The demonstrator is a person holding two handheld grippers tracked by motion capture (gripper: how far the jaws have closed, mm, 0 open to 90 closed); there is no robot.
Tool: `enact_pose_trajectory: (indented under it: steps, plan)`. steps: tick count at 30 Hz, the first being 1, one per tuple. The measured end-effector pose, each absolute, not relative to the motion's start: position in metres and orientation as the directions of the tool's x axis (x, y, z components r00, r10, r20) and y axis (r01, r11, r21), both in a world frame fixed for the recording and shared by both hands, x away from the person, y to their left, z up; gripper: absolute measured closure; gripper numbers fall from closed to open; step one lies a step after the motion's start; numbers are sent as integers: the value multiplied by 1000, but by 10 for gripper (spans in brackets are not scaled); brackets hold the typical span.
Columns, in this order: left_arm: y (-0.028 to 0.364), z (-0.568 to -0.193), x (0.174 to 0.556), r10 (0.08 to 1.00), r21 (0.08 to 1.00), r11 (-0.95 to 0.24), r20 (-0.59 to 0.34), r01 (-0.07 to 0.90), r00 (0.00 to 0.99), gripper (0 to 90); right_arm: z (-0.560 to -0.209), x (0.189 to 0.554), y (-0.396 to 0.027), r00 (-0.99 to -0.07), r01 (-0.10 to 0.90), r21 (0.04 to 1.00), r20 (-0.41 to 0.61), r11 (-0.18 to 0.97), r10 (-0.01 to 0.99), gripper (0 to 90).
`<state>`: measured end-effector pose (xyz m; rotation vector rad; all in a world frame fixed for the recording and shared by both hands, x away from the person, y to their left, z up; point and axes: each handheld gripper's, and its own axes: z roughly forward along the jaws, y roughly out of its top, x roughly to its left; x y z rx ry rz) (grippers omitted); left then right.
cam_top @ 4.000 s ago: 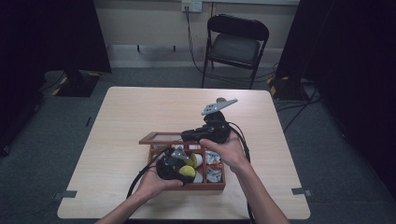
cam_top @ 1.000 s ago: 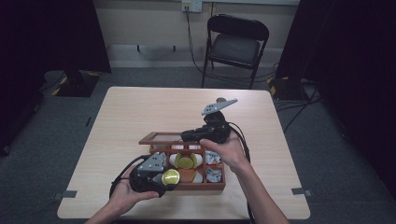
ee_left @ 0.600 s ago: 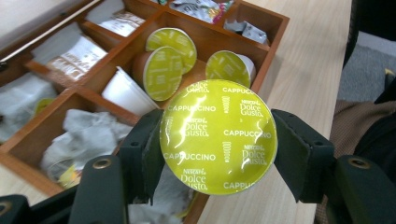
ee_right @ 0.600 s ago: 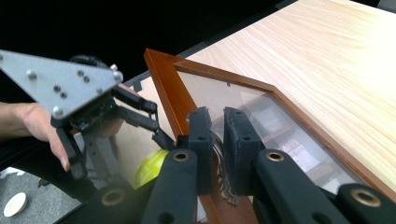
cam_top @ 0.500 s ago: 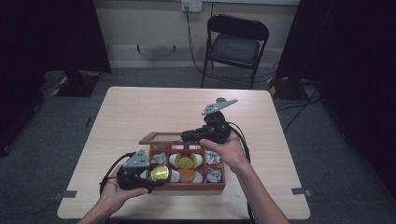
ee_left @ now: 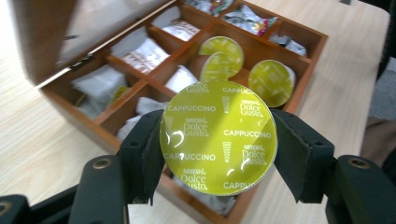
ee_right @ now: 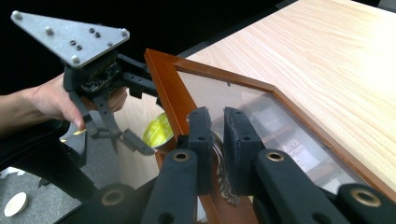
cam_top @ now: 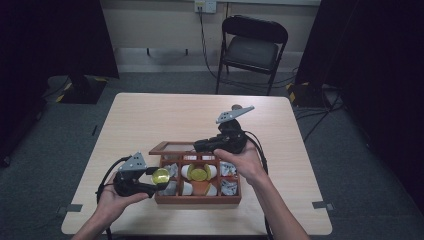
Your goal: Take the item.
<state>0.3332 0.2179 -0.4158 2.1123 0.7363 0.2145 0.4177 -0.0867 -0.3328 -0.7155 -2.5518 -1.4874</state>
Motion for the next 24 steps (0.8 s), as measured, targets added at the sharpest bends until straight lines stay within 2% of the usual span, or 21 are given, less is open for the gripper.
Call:
enact_pose_trajectory:
  steps: [24]
  plan:
    - [258,-420,358,694,789,-367,-121,493,710,381,-333,418,-87,-884,444,796,315,412,345,819]
